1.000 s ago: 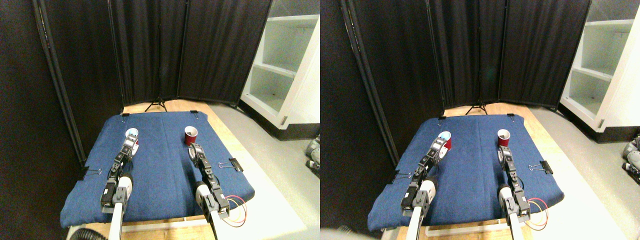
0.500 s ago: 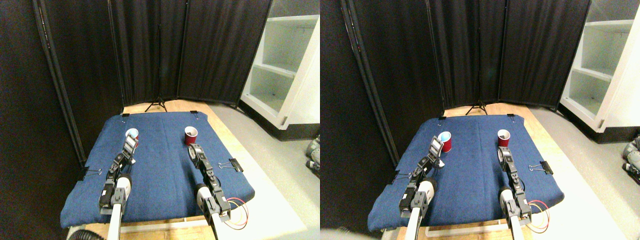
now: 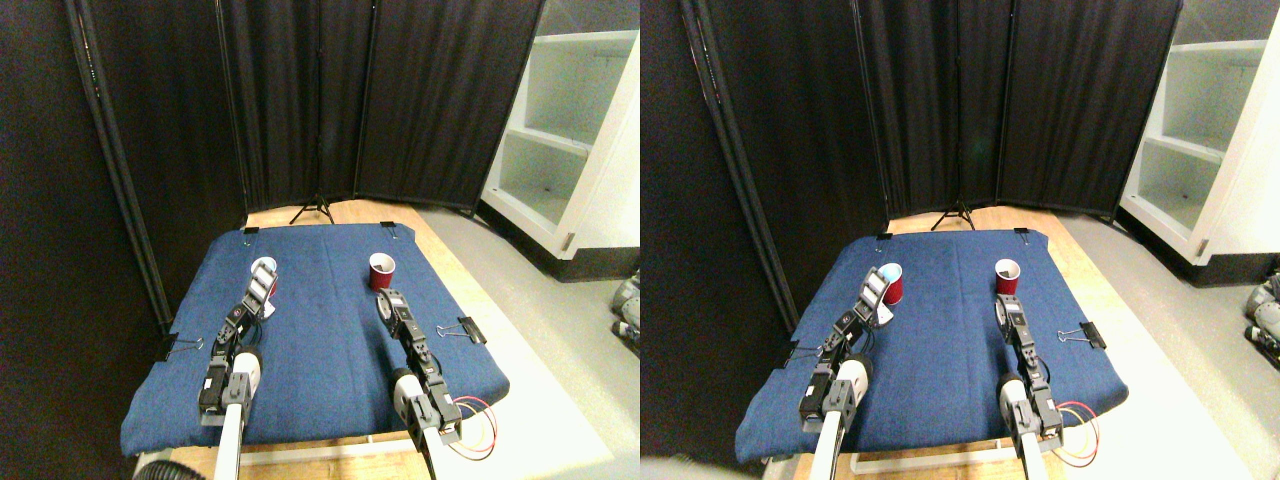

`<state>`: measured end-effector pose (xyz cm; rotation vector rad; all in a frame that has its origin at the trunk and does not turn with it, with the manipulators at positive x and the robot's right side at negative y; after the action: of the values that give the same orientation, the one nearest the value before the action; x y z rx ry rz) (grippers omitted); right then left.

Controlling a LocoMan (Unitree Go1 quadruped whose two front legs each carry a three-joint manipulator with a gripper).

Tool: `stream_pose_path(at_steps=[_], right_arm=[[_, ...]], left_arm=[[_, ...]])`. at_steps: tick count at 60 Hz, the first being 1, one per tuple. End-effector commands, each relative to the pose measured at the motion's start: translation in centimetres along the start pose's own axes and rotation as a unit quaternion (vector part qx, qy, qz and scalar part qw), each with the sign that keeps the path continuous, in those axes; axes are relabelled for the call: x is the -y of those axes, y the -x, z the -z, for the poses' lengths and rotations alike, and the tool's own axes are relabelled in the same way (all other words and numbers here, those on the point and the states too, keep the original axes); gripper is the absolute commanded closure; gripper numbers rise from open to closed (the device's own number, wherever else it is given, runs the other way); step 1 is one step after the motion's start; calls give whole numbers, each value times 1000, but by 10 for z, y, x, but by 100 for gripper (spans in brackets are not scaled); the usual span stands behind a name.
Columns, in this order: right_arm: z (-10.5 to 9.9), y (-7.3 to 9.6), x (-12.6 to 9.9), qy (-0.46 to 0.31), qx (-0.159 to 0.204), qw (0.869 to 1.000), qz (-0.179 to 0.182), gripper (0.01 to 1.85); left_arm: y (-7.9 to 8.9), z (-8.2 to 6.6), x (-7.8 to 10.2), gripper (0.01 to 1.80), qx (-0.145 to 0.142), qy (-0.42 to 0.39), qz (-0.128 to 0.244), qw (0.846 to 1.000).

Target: Pour (bimanual)

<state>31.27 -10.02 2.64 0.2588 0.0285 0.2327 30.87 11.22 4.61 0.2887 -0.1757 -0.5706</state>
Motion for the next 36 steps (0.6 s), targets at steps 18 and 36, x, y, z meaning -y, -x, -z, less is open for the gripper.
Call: stream_pose_path(at_steps=[18, 36], right_arm=[[-7, 2, -5, -8, 20, 1000, 1, 176], [-6, 3, -5, -5, 20, 1000, 3, 177]], left_arm=[[-2, 3, -5, 73, 54, -59, 76, 994], [-4, -1, -2, 117, 59, -52, 84, 993]])
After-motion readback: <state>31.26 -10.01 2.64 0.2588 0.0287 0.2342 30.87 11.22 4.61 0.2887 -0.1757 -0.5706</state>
